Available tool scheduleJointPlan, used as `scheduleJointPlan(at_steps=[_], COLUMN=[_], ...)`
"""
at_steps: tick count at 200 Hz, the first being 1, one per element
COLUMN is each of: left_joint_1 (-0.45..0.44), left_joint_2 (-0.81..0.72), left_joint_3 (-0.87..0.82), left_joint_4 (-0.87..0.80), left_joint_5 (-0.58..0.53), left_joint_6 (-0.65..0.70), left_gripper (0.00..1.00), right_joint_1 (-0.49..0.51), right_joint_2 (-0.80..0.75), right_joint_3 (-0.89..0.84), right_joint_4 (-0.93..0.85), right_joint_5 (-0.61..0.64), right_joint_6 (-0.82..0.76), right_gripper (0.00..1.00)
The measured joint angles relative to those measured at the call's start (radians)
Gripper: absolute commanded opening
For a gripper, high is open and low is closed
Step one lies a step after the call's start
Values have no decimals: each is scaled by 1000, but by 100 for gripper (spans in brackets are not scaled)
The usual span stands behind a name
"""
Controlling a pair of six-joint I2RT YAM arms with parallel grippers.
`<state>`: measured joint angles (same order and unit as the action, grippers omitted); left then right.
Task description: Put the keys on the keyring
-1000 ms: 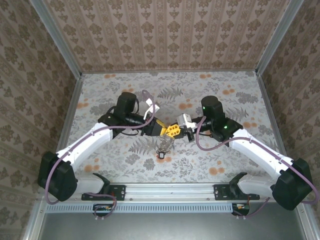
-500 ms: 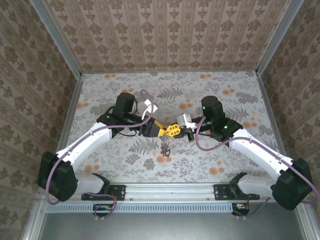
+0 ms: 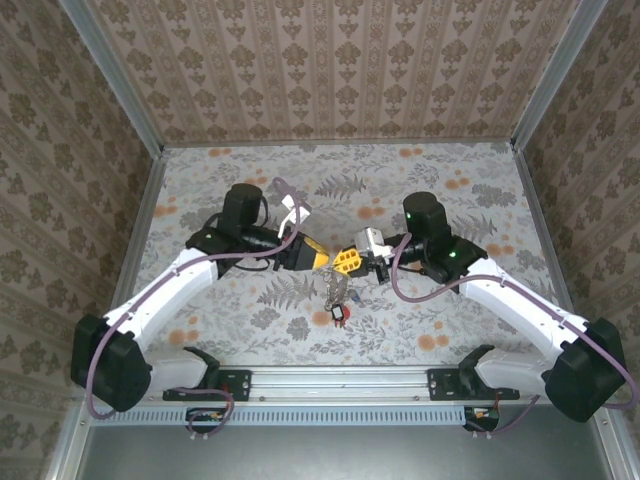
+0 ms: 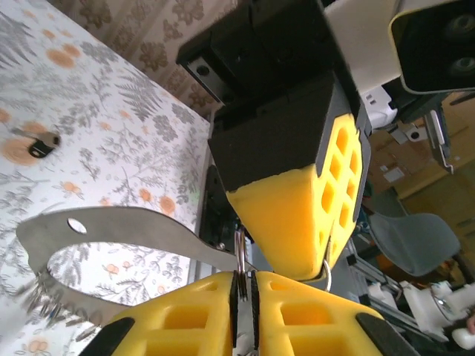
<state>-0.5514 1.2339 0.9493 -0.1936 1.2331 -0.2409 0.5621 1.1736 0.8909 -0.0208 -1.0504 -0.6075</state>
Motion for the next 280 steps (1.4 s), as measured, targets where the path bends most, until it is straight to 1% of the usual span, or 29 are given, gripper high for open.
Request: scheduleJointPlan(at_steps=[27, 37, 46, 56, 74, 106, 119, 137, 159, 178, 195, 223, 280], left_joint_1=[24, 24, 24, 23, 23, 23, 23, 23, 16, 8, 2, -1, -4], left_joint_2=[-14, -14, -14, -14, -13, 2, 9, 14, 23, 43, 62, 90, 95], left_joint_3=[0, 0, 0, 0, -3, -35, -51, -60, -62, -62, -62, -61, -58], left_joint_4=[8, 7, 8, 9, 7, 7, 7, 10, 26, 39, 50, 65, 97], left_joint_5=[-6, -6, -6, -7, -8, -8, -8, -6, -6, -6, -6, -6, 31], left_joint_6=[1, 2, 2, 6, 0, -32, -51, -74, -99, -117, -133, -142, -167], left_gripper=[13, 14, 19, 30, 39, 49, 51, 51, 49, 39, 34, 35, 41], right_joint_1=[0, 0, 0, 0, 0, 0, 0, 0, 0, 0, 0, 0, 0], right_joint_2=[-8, -8, -8, -8, -8, -8, -8, -8, -8, -8, -8, -8, -8], right_joint_3=[0, 0, 0, 0, 0, 0, 0, 0, 0, 0, 0, 0, 0], right_joint_4=[-12, -14, -14, -14, -14, -14, -14, -14, -14, -14, -14, -14, -14], right_joint_5=[0, 0, 1, 1, 3, 3, 3, 3, 3, 3, 3, 3, 3], right_joint_6=[-6, -10, -12, -15, -18, -18, -18, -18, -18, -18, -18, -18, -18], right_gripper=[0, 0, 0, 0, 0, 0, 0, 0, 0, 0, 0, 0, 0])
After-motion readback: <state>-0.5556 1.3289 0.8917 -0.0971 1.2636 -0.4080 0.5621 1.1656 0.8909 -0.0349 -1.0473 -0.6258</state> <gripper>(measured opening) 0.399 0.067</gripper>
